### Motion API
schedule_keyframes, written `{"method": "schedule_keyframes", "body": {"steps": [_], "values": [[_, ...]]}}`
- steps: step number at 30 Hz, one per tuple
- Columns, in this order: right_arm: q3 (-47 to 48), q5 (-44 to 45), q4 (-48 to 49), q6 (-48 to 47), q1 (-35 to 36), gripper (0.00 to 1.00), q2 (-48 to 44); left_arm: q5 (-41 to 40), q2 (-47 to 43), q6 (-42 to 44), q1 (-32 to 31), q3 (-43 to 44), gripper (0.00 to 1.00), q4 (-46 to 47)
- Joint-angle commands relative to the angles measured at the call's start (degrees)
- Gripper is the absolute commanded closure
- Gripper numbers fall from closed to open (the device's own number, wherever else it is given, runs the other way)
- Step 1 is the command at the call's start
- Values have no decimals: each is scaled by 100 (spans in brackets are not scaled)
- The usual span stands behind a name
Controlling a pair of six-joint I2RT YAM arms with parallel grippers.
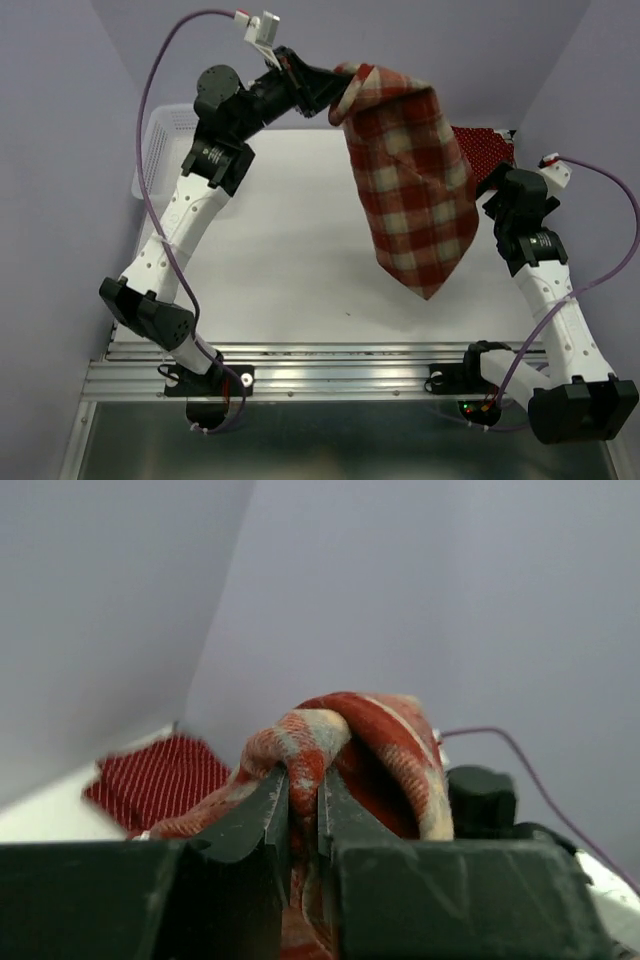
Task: Fold and stack the skirts
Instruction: Move the skirt to the center of the board, then flatten the skirt out
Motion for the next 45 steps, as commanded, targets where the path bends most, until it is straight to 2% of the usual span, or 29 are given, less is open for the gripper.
{"method": "schedule_keyframes", "body": {"steps": [1,2,3,4,5,6,7,8,9,10,12,15,17,20,22,26,28,33,40,45], "values": [[295,128,-99,8,-4,0,97,-1540,-1015,160,57,-1626,100,296],[321,67,-143,-1,-4,0,184,-1971,-1140,109,75,-2605,96,313],[348,5,-170,-1,-4,0,220,-2471,-1228,30,170,-3068,91,313],[374,-74,-205,-18,-4,0,273,-2668,-1246,-92,224,-3403,84,260],[409,-283,-231,-44,-4,0,325,-2870,-1194,-180,294,-3876,81,147],[427,-407,-240,-71,-4,0,465,-3116,-1098,-216,355,-4029,70,15],[453,-565,-258,-97,-4,0,545,-3118,-810,-199,469,-4117,18,-291],[488,-889,-301,-237,-4,0,624,-3162,-624,-129,514,-4101,1,-537],[532,-1057,-319,-290,-4,0,764,-3179,-205,-120,558,-3953,1,-1262],[541,-1424,-319,-386,-4,0,817,-3188,-9,37,628,-3586,1,-1626],[507,-1786,-284,-422,-4,0,888,-3337,168,196,611,-3407,1,-2015],[331,-2525,-65,-510,-4,0,950,-3425,-94,328,611,-3555,1,-2025],[252,-3050,136,-563,-4,0,1002,-3784,-244,363,611,-3695,1,-2025],[234,-3361,339,-651,-4,0,1230,-3944,-368,609,602,-3810,1,-2043],[304,-3449,593,-703,65,0,1423,-4023,-97,933,611,-3549,1,-2227],[864,-3275,726,-1106,232,0,2213,-4435,764,1461,646,-2707,1,-2815],[1216,-3134,683,-1274,312,0,2846,-4515,1248,1454,777,-2423,1,-3097],[2471,-2782,762,-1609,435,0,4033,-4260,1802,1453,997,-1878,1,-2860],[4038,-2219,428,-1609,488,0,5791,-4305,3198,1506,1111,-279,1,-2957],[5637,-1921,112,-1627,488,0,7134,-3769,4026,1559,1340,1057,1,-3044]]}}
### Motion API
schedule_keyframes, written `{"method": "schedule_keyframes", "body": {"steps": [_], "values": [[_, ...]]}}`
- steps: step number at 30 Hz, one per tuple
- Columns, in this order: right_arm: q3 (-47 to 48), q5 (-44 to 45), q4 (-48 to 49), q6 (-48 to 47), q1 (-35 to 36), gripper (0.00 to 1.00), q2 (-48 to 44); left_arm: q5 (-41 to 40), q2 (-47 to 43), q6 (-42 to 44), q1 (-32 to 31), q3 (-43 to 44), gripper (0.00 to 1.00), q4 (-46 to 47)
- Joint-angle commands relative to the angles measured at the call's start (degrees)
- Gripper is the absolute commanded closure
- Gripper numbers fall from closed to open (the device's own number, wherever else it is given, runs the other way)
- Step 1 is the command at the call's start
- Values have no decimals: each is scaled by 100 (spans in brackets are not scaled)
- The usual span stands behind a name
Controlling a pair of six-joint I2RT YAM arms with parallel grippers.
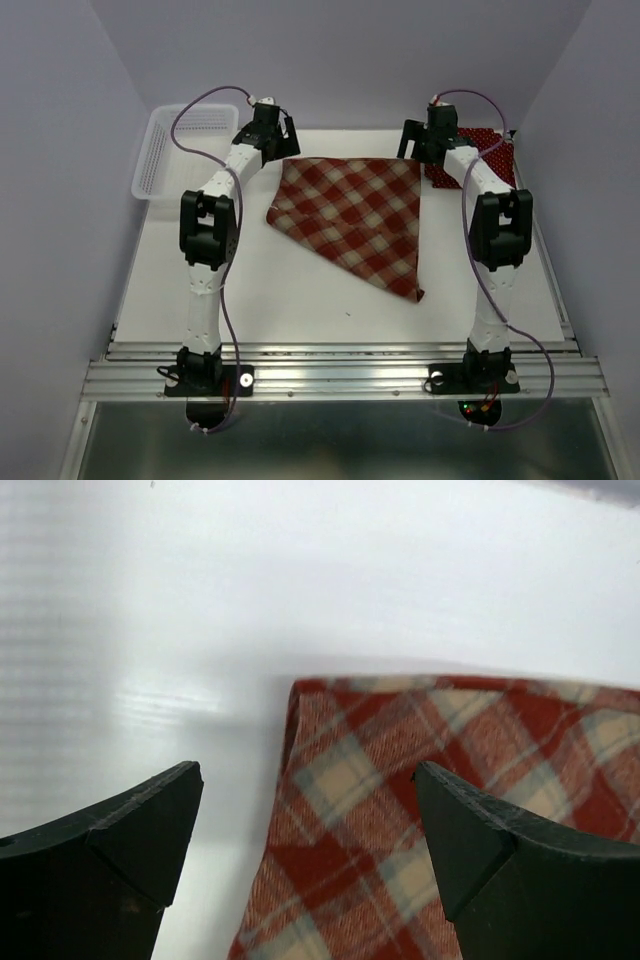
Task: Fold and stack the skirts
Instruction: Flatten the skirt out
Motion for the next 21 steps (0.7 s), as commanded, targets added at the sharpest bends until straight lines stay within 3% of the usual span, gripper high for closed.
{"method": "schedule_keyframes", "body": {"steps": [1,6,9,17,21], "values": [[1222,488,-164,-171,9,0,704,379,470,195,186,1136,1,-57],[2129,419,-120,-426,9,0,1547,721,1042,310,195,1587,2,13],[2481,462,-85,-435,9,0,1795,942,1166,257,239,1675,10,30],[2615,630,143,-374,9,0,2173,1198,1474,125,265,1710,19,355],[2606,612,170,-347,9,0,2252,1548,1641,37,327,1789,30,488]]}}
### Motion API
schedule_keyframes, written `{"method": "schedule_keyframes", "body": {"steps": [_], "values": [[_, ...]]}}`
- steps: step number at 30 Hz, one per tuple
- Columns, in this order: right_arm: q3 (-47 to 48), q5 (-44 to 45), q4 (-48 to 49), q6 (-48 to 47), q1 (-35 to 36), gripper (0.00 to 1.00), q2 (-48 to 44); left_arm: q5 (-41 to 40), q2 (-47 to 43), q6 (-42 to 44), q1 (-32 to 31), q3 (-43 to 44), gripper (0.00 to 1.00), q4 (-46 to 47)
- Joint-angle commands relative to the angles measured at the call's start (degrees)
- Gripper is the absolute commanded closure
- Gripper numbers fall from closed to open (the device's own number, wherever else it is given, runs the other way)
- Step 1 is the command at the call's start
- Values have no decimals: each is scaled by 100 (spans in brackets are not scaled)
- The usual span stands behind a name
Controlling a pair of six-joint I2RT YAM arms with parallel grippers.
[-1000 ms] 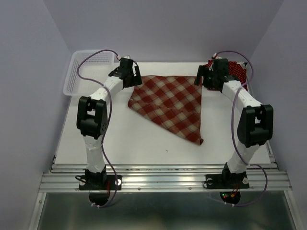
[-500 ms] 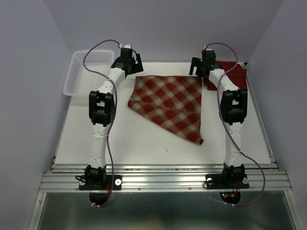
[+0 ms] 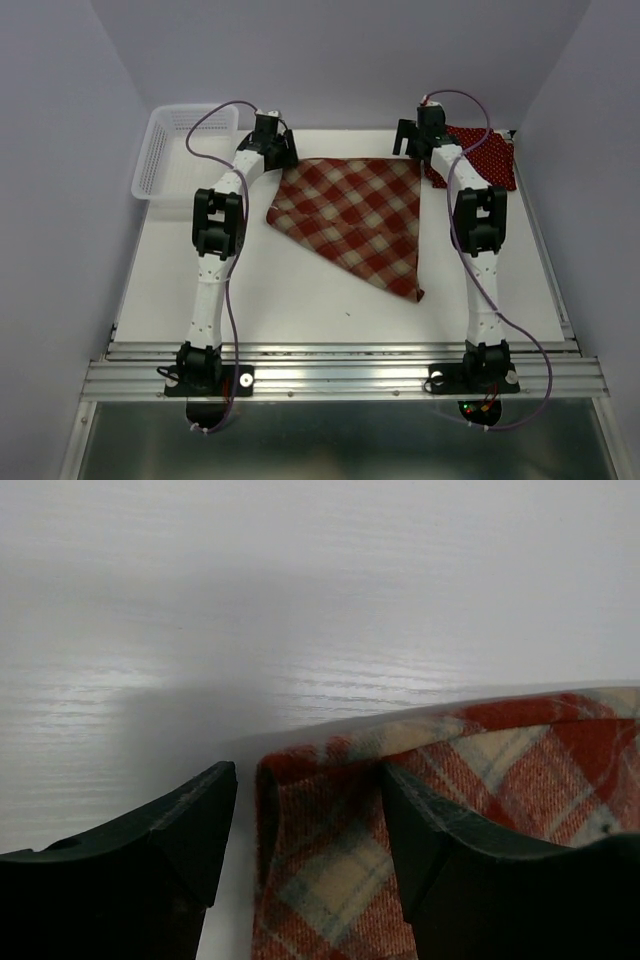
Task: Fold and stack the skirts
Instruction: Flatten the skirt out
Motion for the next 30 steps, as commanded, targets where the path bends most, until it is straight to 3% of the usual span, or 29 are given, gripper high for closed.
{"method": "schedule_keyframes", "body": {"steps": [1,6,9,10,14,16,18,20,24,25,30], "values": [[188,116,275,-15,9,0,121,465,26,-76,69,404,34,348],[206,-42,328,64,9,1,209,640,158,-226,104,377,57,470],[259,-42,336,73,9,5,306,834,219,-323,148,333,81,550],[302,-42,336,64,9,6,350,861,237,-340,157,316,100,611],[356,-87,345,116,9,21,394,800,36,-393,218,45,100,717],[303,-95,380,126,9,23,368,703,-174,-393,262,-210,100,813],[267,-60,433,126,9,32,385,685,-438,-393,324,-840,100,1041],[294,-69,459,152,9,51,403,720,-782,-393,394,-1342,100,1419],[346,-323,582,152,9,94,377,939,-993,-279,429,-1442,100,1534],[338,-411,617,152,9,99,333,1010,-1063,-253,429,-1416,100,1560],[-284,-859,1135,38,9,99,-632,1248,-1853,-138,412,-1730,100,1893]]}}
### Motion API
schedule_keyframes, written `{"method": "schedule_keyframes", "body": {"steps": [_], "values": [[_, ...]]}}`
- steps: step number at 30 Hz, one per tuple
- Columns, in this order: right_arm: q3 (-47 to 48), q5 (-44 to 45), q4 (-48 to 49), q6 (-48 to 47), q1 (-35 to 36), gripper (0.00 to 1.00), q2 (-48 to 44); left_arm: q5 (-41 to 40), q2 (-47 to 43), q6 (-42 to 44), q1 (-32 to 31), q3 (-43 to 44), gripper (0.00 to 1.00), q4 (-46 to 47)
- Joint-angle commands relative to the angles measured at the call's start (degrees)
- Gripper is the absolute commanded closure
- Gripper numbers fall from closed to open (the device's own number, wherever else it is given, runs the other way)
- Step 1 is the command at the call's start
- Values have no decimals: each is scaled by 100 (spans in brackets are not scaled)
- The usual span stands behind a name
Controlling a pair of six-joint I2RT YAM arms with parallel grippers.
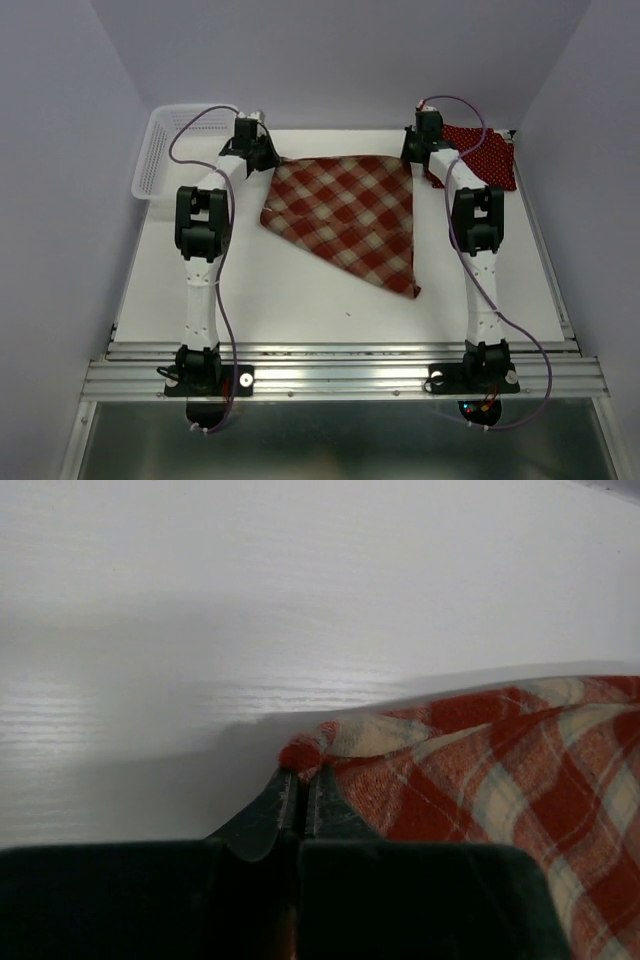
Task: Fold and stack the skirts
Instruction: Flatten the skirt out
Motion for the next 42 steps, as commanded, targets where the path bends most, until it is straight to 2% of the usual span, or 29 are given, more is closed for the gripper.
{"method": "schedule_keyframes", "body": {"steps": [1,4,6,8,9,11,15,17,18,19,20,23,27,30,32,36,37,40,42], "values": [[-817,-396,1045,-106,61,99,-1517,201,-1656,199,-10,-413,100,788],[-1716,-388,1539,-142,62,99,-2469,131,-2431,216,-27,-1186,100,1227],[-2621,-318,2004,-133,62,99,-3488,96,-3266,242,-45,-1793,100,1387],[-3384,-274,2181,-107,62,99,-4182,-1,-4072,278,-98,-2180,100,1589],[-3580,-247,2260,-124,62,99,-4856,-19,-4347,286,-141,-2538,100,1642],[-4045,-247,2235,-116,62,99,-5518,-106,-5112,304,-282,-2926,100,1713],[-4355,-387,1674,-116,62,99,-7256,-632,-6840,374,-721,-3480,100,1765],[-4399,-615,1313,-107,62,99,-7787,-757,-7415,418,-1055,-3640,100,1792],[-4434,-799,1225,-37,62,99,-8041,-766,-7931,392,-1143,-3754,100,1809],[-4452,-888,1137,-28,62,99,-8296,-731,-7936,374,-1213,-3798,100,1809],[-4426,-932,979,-10,62,99,-8734,-679,-8397,331,-1310,-3842,100,1801],[-4014,-670,445,183,62,99,-9377,-460,-9139,85,-1434,-4000,100,1879],[-3653,-729,117,254,62,99,-9853,277,-9658,-285,-1451,-4080,100,2020],[-3442,-984,-172,315,62,99,-9881,368,-9825,-469,-1451,-4263,100,2160],[-3564,-898,-112,376,62,99,-9820,149,-9800,-505,-1451,-4387,100,2248],[-3827,-161,81,254,62,99,-9250,-676,-9344,-400,-1451,-4686,100,2100],[-4037,111,177,219,62,99,-9083,-1139,-9194,-373,-1451,-4765,100,1978],[-4511,315,599,26,62,99,-8283,-1913,-8064,-276,-1434,-4994,100,2002],[-4785,263,1055,-71,62,99,-7651,-2119,-7508,-232,-1381,-5082,100,2090]]}}
